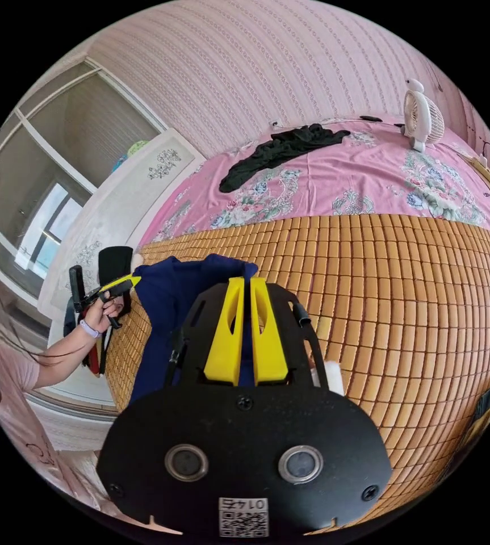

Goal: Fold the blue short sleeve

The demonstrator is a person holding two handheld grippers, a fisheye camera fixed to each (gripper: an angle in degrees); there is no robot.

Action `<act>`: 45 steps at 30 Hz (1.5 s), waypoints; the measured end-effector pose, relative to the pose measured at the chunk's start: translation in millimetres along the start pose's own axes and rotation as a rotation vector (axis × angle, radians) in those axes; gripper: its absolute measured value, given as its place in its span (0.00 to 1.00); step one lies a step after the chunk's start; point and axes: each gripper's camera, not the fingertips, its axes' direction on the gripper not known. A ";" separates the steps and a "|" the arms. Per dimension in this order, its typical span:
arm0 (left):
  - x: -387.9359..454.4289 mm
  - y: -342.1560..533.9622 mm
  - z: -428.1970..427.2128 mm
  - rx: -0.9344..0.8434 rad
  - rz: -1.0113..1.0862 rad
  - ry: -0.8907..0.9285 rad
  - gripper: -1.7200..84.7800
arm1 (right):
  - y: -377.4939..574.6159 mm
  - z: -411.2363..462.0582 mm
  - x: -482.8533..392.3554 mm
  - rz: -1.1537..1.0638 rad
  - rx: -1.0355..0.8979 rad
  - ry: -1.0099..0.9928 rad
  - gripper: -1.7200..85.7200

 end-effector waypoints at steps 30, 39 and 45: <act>115.7 340.4 -112.9 -0.517 -0.021 -0.106 0.04 | 316.4 -12.5 -138.9 0.166 -0.343 0.304 0.05; 140.9 402.7 -164.6 -0.492 -0.035 -0.058 0.02 | 362.6 -28.8 -216.6 0.131 -0.320 0.271 0.04; 169.2 449.3 -243.5 -0.272 -0.075 -0.126 0.05 | 378.9 -41.2 -296.6 0.047 -0.248 0.410 0.04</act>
